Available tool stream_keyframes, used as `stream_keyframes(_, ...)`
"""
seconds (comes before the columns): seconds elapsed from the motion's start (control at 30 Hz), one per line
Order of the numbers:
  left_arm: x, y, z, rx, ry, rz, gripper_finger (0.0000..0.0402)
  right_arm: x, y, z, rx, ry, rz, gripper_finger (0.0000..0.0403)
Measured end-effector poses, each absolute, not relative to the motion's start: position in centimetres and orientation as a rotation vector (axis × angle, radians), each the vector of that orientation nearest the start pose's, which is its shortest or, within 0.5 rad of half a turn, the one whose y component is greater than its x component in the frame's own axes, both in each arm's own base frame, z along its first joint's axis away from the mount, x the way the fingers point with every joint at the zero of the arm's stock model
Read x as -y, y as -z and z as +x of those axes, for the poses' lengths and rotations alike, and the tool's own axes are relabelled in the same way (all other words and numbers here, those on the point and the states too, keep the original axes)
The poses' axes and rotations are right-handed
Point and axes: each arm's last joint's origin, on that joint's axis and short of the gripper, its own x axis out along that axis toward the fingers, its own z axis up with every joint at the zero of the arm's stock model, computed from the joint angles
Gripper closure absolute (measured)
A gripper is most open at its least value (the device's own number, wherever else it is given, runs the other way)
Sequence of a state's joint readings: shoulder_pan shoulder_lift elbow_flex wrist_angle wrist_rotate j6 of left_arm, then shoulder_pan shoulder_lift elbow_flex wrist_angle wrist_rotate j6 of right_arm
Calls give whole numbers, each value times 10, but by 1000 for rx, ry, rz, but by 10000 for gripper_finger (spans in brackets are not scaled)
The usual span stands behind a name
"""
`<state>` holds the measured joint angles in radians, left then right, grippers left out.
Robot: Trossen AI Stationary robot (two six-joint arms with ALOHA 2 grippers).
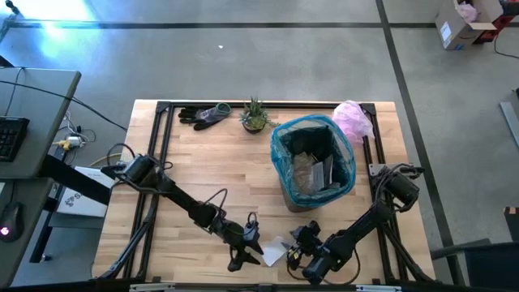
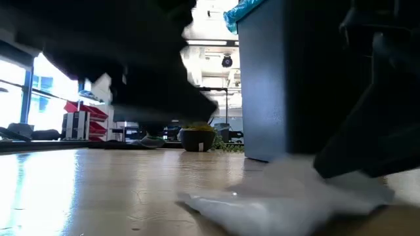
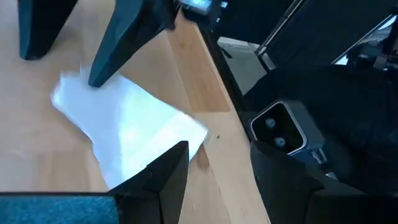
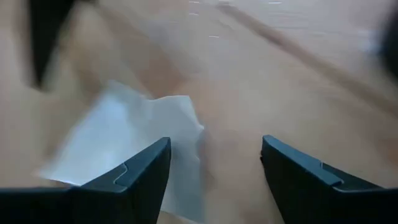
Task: Place trash/remove bag and relplace
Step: Put the white paper into the trash bin
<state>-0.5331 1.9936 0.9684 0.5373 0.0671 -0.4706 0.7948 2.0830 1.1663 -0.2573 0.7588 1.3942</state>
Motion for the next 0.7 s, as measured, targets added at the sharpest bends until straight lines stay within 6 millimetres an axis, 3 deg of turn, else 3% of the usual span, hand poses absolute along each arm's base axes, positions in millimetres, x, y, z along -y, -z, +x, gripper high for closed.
stream_keyframes(0.2, 209, -90, 349, -636, 517, -388, 243, -261, -91, 284, -623, 399, 526, 179)
stream_keyframes(0.5, 215, -82, 374, -686, 425, -303, 243, -269, -97, 296, -676, 188, 535, 198)
stream_keyframes(0.6, 212, -82, 376, -709, 411, -298, 243, -269, -98, 299, -681, 149, 523, 222)
stream_keyframes(0.7, 210, -80, 375, -733, 398, -298, 243, -266, -97, 300, -685, 163, 501, 272)
